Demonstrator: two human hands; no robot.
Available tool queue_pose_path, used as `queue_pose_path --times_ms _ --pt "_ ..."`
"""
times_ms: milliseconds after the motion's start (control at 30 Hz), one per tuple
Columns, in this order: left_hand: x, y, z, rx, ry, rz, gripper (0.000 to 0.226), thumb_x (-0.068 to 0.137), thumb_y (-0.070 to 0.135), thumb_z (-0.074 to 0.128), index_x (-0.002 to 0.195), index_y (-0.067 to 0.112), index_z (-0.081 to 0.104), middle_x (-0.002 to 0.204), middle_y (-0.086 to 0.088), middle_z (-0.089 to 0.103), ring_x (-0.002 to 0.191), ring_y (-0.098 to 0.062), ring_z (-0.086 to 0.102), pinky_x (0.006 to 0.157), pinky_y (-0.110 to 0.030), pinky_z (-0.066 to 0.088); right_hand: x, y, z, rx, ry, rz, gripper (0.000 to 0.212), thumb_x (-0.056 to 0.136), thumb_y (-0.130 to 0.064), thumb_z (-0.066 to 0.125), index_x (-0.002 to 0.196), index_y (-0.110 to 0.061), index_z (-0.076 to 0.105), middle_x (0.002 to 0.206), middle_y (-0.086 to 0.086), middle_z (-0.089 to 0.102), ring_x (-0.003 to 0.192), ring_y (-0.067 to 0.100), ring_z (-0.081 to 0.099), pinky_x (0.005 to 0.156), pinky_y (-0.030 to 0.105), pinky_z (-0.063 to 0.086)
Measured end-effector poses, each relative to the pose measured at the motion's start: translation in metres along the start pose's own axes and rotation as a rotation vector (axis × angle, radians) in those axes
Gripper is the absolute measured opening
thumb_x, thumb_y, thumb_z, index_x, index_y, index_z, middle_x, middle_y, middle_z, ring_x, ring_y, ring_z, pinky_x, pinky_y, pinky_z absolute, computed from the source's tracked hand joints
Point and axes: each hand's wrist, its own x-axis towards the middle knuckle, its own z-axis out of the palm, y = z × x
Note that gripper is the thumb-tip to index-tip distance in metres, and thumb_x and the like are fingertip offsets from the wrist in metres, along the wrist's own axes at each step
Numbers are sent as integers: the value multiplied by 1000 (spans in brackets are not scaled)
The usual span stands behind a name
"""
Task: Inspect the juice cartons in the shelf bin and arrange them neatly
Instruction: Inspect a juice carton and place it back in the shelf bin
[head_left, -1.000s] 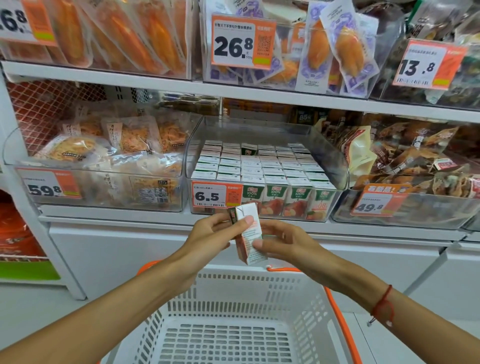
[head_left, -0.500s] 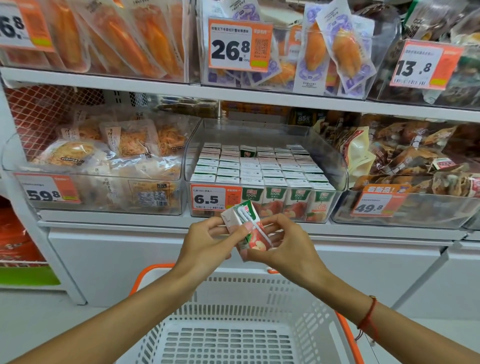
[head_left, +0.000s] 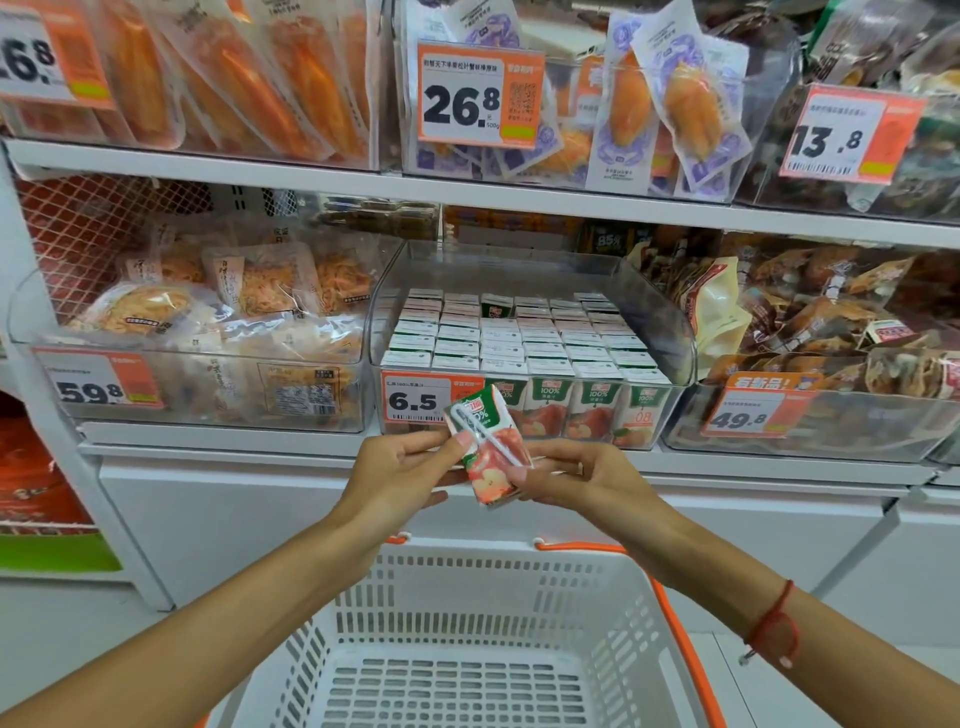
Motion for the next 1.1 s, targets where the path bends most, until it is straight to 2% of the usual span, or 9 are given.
queue_pose_path --times_ms 100,167,300,433,533,667,800,967,1100 --pt "-2 -1 3 37 12 -1 10 88 34 68 93 26 71 79 13 76 77 -1 73 67 -19 56 -3 -1 10 -212 160 -113 35 68 -32 87 99 -29 69 78 -15 73 71 5 69 70 26 58" --pt "-4 0 7 30 -7 -15 15 84 41 70 90 27 72 81 14 76 78 1 72 65 -17 56 -8 -1 18 -339 228 -231 40 64 -33 90 94 -33 63 73 -20 69 69 -1 64 61 17 53" --pt "-4 3 6 116 20 76 15 74 38 79 85 33 71 82 17 76 81 4 71 63 -9 52 -11 2 21 -503 189 -312 53 64 -39 88 104 -26 56 94 -13 65 82 4 62 72 21 54" --pt "-5 9 -4 201 -39 225 42 62 37 85 101 38 69 97 22 74 91 7 68 77 -8 53 -9 -6 6 -141 -44 -222 33 84 -24 73 114 -27 61 111 -9 69 95 5 68 89 24 54" --pt "-6 10 -3 334 -84 375 64 64 32 86 123 36 62 112 20 70 106 4 64 94 -18 48 -9 -10 0 25 -17 -280 35 86 -34 59 120 -36 60 116 -18 69 109 4 65 92 25 53" --pt "-9 7 -1 389 -10 522 60 68 21 87 118 40 59 114 26 66 111 5 60 97 -16 46 -12 -11 -2 35 -3 -392 38 84 -28 65 122 -33 62 119 -15 68 113 3 62 87 16 51" --pt "-11 4 0 425 38 627 56 72 16 85 118 35 58 121 21 63 117 -1 57 101 -20 46 -13 -9 -1 37 -23 -450 39 83 -19 69 121 -22 61 121 -8 68 117 11 62 94 22 51" --pt "-11 2 3 436 27 614 57 72 16 84 118 37 56 121 23 62 117 0 56 100 -21 45 -14 -7 -3 21 -26 -451 38 83 -20 69 120 -21 60 121 -9 68 116 13 63 95 23 51" --pt "-8 3 1 382 -149 467 60 74 20 83 126 30 54 122 19 64 119 2 55 101 -14 43 -14 -6 -3 -105 50 -499 33 88 -24 65 121 -24 61 120 -17 66 110 7 65 91 19 51"
